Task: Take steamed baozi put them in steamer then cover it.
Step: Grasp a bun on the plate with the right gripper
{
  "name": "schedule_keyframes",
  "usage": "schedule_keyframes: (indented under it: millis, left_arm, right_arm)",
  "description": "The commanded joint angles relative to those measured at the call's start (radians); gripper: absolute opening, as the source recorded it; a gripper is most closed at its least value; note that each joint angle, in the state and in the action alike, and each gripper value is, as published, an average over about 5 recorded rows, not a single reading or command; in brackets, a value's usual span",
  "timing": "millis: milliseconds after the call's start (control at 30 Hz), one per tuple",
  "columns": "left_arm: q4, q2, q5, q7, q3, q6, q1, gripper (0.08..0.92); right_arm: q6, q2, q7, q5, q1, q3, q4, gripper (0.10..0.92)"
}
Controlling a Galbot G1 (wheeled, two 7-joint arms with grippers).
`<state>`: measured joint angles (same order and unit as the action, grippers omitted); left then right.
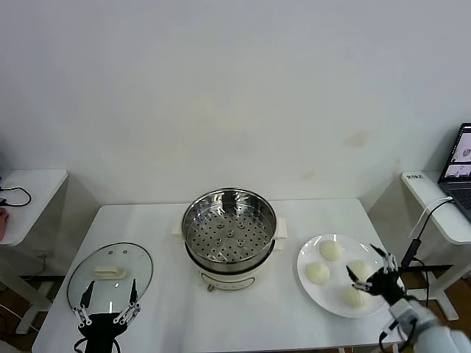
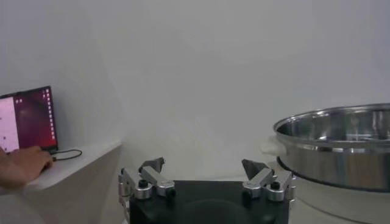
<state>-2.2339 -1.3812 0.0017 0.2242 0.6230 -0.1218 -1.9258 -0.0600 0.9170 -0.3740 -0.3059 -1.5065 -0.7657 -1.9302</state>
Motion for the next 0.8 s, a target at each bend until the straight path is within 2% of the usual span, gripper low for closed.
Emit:
schedule_keyframes:
  millis: [33, 233, 367, 567, 800]
  left_arm:
    - [-0.001, 0.000, 0.032, -0.003, 0.000, 0.012, 0.001, 0.823]
    - [0.001, -0.007, 0.051, -0.001, -0.003, 0.014, 0.001, 0.823]
    - [0.000, -0.009, 0.053, 0.000, 0.001, 0.014, -0.001, 0.823]
    - [-0.005, -0.019, 0.055, -0.002, 0.005, 0.013, 0.001, 0.823]
    - [-0.016, -0.020, 0.055, -0.007, 0.004, 0.027, 0.014, 0.823]
  right_arm:
    - [0.015, -0.287, -0.258, -0.210, 0.270, 0.103, 0.158, 0.823]
    - [0.017, -0.434, -0.439, -0.137, 0.559, 0.395, 0.277, 0.823]
    - [0.008, -0.473, -0.521, -0.061, 0.842, 0.679, 0.376, 0.823]
    - [0.002, -0.442, -0.611, 0.041, 1.238, 1.125, 0.513, 0.823]
    - [-0.012, -0.348, -0.680, 0.106, 1.427, 1.397, 0.634, 0.823]
